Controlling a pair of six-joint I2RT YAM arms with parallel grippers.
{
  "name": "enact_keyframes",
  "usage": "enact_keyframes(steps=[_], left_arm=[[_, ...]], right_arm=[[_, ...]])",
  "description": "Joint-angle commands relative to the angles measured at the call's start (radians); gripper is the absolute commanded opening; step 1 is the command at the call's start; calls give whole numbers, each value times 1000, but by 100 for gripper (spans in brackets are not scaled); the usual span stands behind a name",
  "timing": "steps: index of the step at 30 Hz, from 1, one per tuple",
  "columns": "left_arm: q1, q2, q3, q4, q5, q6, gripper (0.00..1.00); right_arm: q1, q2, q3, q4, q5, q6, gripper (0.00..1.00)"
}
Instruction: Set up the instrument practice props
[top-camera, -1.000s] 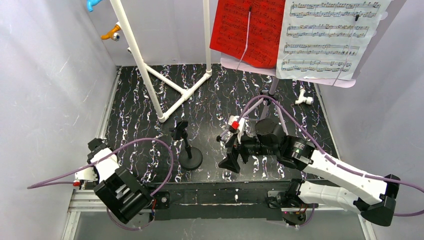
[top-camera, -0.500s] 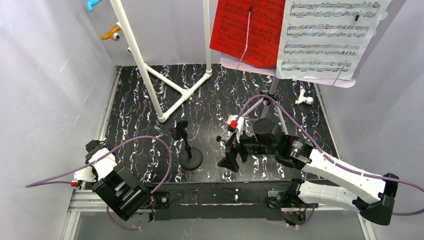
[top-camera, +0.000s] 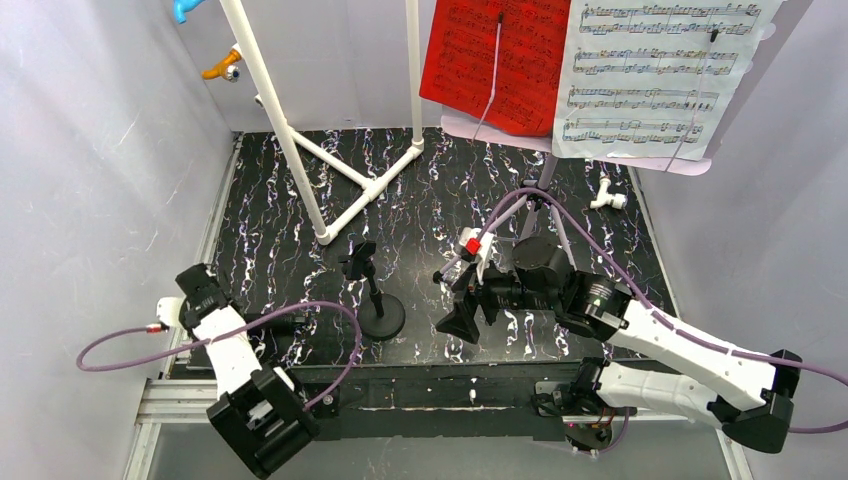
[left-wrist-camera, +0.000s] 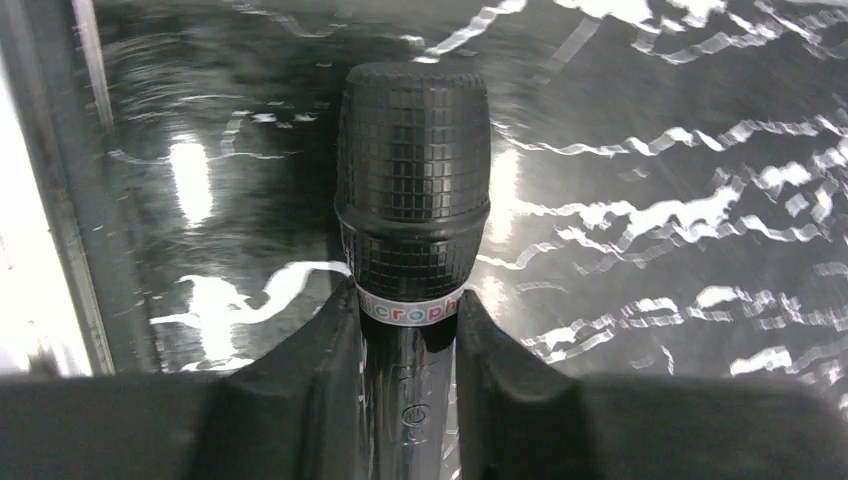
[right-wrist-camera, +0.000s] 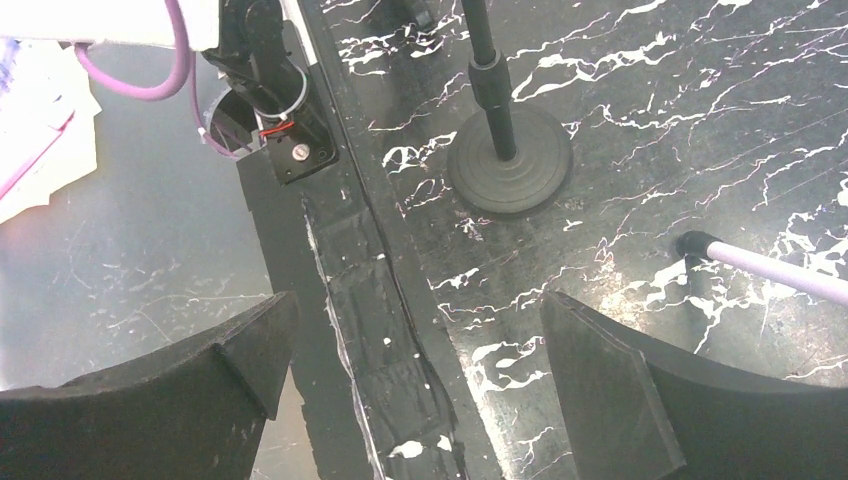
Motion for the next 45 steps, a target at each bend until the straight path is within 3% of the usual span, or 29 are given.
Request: enact_keyframes(steps=[1,8,16,20,25,28,35,42,45], left_arm=[[-103,-90,63,49,22,94,9],[-204,-136,163,25,-73,182,0],[-374,-245,294,35,-70,351,0],[-397,-269,418,34,10,413,0],[-448,-235,623,69,308,481,0],[-483,-250,690,99,411,499,0],[-531,-221,781,269,636,422,0],[-533,-54,993,396,657,275,0],[-532,-24,1016,459,696,194,0]], right_arm=[[5,25,27,59,13,8,100],[5,60,28,79,9,5,100],[5,80,35,127,93,34,100],[5,37,18,145,153,43,100],[5,32,68,122,193,25,100],[5,32,87,130,193,34,100],[5,24,119,180,169,91,100],[5,65,180,193,161,120,100],[5,66,172,210,167,156,100]])
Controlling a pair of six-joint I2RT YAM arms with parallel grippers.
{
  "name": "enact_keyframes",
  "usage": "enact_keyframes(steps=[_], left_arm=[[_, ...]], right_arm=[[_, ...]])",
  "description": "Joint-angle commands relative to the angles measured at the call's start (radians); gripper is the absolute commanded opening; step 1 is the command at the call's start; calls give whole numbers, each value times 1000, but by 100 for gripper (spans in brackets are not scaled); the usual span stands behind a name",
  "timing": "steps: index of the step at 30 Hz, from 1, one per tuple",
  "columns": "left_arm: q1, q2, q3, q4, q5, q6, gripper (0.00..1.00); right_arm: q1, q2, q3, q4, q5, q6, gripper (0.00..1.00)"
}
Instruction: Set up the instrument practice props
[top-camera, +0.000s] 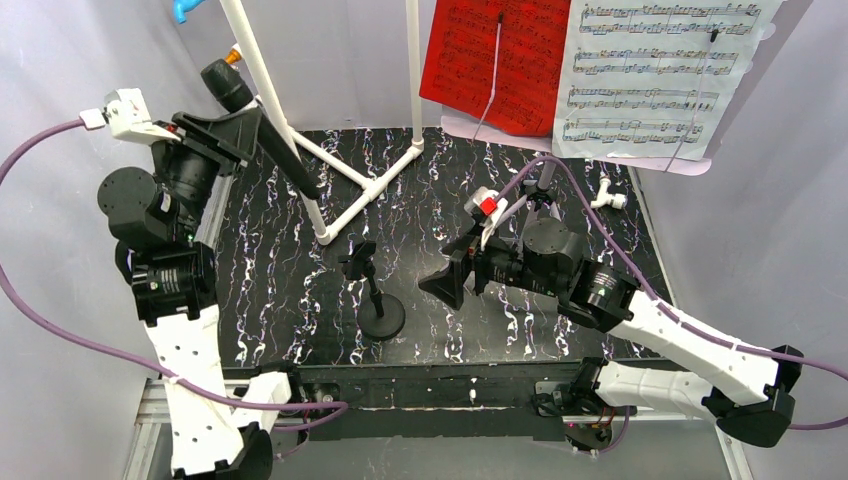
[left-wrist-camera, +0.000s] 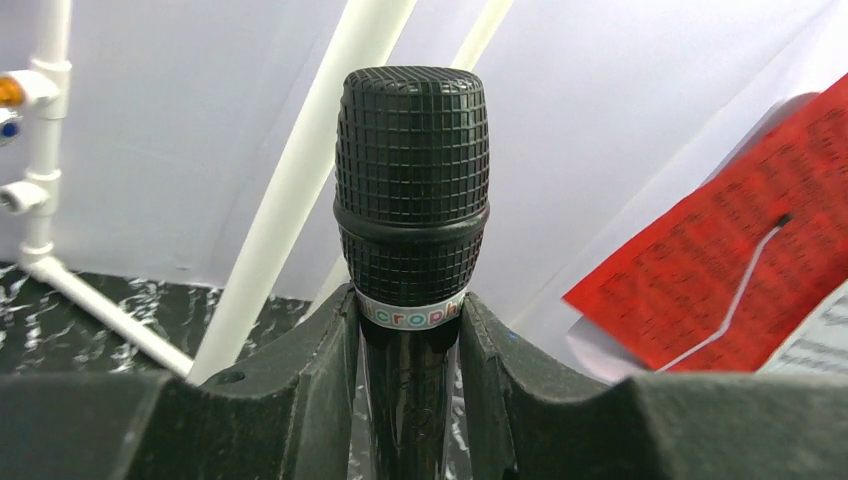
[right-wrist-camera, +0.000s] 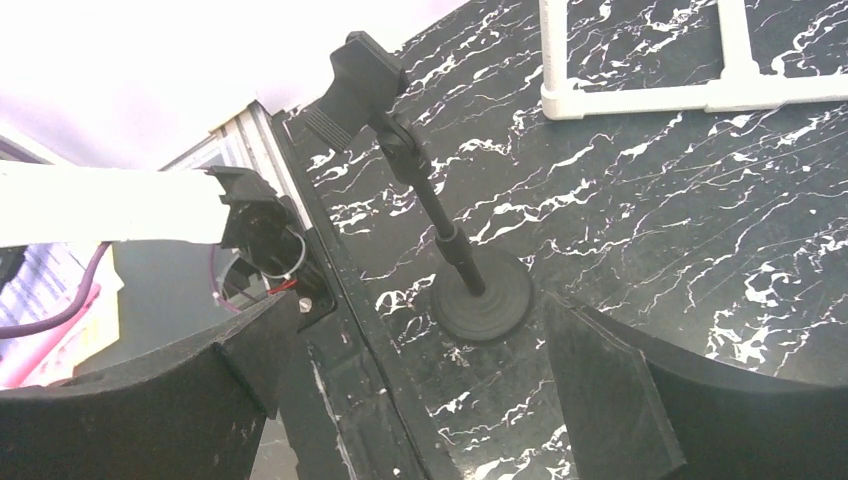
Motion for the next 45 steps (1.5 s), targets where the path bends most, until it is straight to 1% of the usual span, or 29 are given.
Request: enact_keyframes(steps=[1,2,4,8,9,11,13,18,22,25,27,31,35,39,42,43,45], left_arm=[[-3,24,41,165,96,-156,0],[-6,24,22,213,122,-197,0],[-26,26,-2,235,145,-242,0],[-156,19,-61,245,126,-233,0],[-214,19,-70,249,118,-231,0],[-298,14,-86,249,87,-216,0],[-380,3,-106,249,43,-194,0],[-545,-4,-130,251,-47,-136,0],[-672,14,-142,251,-104,-73,0],[-742,13,-171,251,-161,-48,0],[-779,10,-192,251,-184,-36,0],[-820,7,-226,251,-201,-17,0],[-822,4,-236,249,-197,-14,0],[-823,-6,-230,226,-199,-1,0],[-823,-29,-262,224,-170,-33,0],[-822,-27,-263,224,-145,-27,0],[-822,-28,-262,221,-48,37,0]], right_arm=[[5,2,28,82,-2,60,100],[5,4,26,103,-8,70,100],[5,27,48,136,-17,101,100],[5,105,160,134,-4,179,100],[5,124,188,122,12,195,100],[5,156,237,98,35,226,100],[5,172,266,112,15,250,100],[5,178,264,239,-57,329,100],[5,190,265,265,-71,335,100],[5,181,253,253,-37,310,100],[5,171,242,241,-14,292,98],[5,165,219,239,-28,274,87],[5,169,184,268,-55,263,82],[5,164,154,266,-34,244,78],[5,141,120,281,-18,235,74],[5,138,124,278,-21,228,74],[5,126,153,244,12,205,87]])
